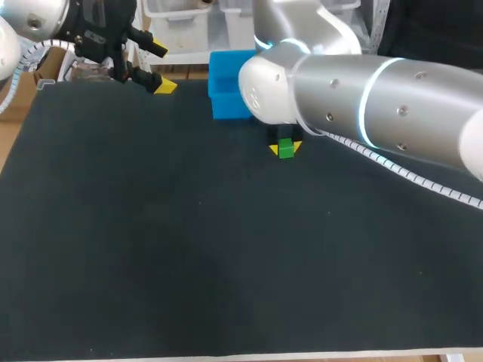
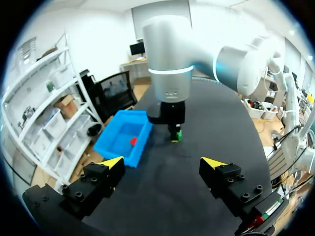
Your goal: Use the left arm to pick the red cube and place it into the blue plastic box first, then use the right arm to grasp the green cube and put it into the same blue plastic box after the first action is fully finished.
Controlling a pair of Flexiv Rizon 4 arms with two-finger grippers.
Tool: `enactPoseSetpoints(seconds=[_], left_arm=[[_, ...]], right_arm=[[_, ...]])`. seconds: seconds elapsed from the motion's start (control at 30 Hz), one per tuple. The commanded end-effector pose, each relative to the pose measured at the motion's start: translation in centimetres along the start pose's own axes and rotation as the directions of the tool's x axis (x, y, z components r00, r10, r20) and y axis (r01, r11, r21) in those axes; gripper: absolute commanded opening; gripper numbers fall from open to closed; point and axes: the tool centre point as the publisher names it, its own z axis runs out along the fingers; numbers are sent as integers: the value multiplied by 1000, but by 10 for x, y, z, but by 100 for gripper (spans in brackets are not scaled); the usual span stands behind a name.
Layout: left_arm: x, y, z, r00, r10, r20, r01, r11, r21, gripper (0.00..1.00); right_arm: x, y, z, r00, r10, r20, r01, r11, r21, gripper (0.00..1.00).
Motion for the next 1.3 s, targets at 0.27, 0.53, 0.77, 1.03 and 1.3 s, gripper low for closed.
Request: enactPoseSetpoints(seconds=[0.27,0.53,0.77,1.03,1.3], left_arm=[[0,1,0,1000,1,-2,-1,1000,3,100],[0,1,0,1000,1,-2,-1,1000,3,100],[0,1,0,1000,1,-2,-1,1000,3,100],[0,1,0,1000,1,-2,-1,1000,3,100],[0,1,0,1000,1,-2,-1,1000,3,100]], right_arm=[[-10,1,-30,998,-8,-65,9,1000,22,0],[-15,2,-65,999,-45,-29,46,999,15,0],[-21,-3,-95,997,-62,50,63,998,-22,0],[-32,-8,-110,991,-87,97,101,984,-146,0],[-48,-13,-113,986,-105,130,140,946,-293,0]])
